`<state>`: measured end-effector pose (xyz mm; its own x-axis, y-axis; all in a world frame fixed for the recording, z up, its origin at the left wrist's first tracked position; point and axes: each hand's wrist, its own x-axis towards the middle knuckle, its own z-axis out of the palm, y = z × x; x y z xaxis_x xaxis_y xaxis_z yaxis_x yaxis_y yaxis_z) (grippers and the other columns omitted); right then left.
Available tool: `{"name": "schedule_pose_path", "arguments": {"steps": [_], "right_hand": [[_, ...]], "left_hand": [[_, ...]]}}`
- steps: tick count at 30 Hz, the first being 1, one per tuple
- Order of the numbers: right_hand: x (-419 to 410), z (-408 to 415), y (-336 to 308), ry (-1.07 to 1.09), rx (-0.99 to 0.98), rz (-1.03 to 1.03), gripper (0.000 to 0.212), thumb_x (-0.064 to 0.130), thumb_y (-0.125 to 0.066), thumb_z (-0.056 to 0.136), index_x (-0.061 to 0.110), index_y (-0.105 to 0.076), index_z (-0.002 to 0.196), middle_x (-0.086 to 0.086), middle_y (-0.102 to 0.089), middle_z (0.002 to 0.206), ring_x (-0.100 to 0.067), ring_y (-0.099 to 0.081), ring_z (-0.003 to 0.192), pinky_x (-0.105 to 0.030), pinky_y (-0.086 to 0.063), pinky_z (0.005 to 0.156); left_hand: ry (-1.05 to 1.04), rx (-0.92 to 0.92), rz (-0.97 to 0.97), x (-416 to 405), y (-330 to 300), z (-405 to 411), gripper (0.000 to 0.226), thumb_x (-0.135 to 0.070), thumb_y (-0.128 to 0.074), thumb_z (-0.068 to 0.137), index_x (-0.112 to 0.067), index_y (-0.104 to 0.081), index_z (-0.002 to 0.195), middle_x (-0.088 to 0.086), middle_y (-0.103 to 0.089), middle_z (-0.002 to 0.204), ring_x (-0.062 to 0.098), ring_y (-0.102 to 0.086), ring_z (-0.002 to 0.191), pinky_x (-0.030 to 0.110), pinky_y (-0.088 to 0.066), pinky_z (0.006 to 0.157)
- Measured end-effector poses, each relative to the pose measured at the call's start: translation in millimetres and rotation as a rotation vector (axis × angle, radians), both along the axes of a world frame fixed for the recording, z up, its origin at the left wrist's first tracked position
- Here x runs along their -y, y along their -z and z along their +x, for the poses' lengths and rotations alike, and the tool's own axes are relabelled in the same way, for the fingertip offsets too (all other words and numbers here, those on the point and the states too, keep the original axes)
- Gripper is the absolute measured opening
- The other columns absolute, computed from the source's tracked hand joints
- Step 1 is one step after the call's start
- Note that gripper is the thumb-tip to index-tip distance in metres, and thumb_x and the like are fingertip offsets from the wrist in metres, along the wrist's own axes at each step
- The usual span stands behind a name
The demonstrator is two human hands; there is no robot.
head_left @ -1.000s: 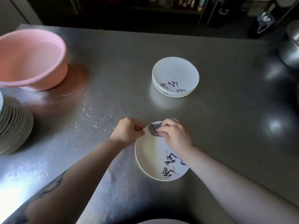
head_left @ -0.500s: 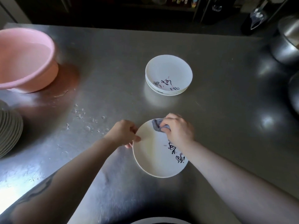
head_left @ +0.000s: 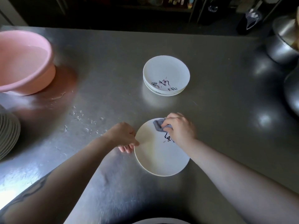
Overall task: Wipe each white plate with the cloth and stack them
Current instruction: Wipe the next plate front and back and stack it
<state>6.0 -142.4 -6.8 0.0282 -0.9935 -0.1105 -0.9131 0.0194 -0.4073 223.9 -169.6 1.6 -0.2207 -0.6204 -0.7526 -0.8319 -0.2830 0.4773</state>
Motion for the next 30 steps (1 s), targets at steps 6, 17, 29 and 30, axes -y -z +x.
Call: {"name": "schedule_pose_path", "arguments": {"steps": [6,17,29,30], "right_hand": [[4.8,21.1,-1.1,-0.083,0.038,0.057,0.010,0.017,-0.070,0.081,0.025,-0.074,0.085,0.007,-0.063,0.096,-0.014,-0.052,0.100,-0.033,-0.046,0.076],[4.2,23.2,4.8,-0.048,0.018,0.045,0.010,0.019,-0.072,0.077,0.028,-0.073,0.083,0.008,-0.063,0.093,-0.014,-0.053,0.095,-0.027,-0.038,0.065],[4.5,24.0,3.4,-0.004,0.030,0.013,0.013,0.022,-0.077,0.075,0.028,-0.071,0.085,0.006,-0.060,0.084,-0.020,-0.060,0.082,-0.024,-0.026,0.058],[4.0,25.5,4.1,-0.007,0.039,0.013,0.013,0.023,-0.077,0.074,0.029,-0.072,0.084,0.007,-0.061,0.083,-0.020,-0.061,0.081,-0.023,-0.026,0.058]], "left_hand": [[-0.079,0.039,-0.397,8.7,7.0,-18.2,0.021,-0.021,-0.073,0.078,-0.011,-0.057,0.068,0.006,-0.062,0.064,0.027,-0.065,0.063,0.024,-0.044,0.053],[-0.121,0.001,-0.376,6.5,7.4,-14.7,0.020,-0.025,-0.075,0.078,-0.011,-0.062,0.072,0.008,-0.068,0.065,0.025,-0.069,0.058,0.029,-0.055,0.057],[-0.075,0.076,-0.365,8.6,1.2,-19.7,0.016,-0.027,-0.072,0.076,-0.016,-0.062,0.070,0.001,-0.069,0.062,0.021,-0.066,0.056,0.022,-0.050,0.053],[-0.098,0.069,-0.381,8.9,1.1,-20.3,0.017,-0.025,-0.073,0.077,-0.015,-0.062,0.070,0.003,-0.068,0.063,0.023,-0.065,0.057,0.023,-0.048,0.055]]}}
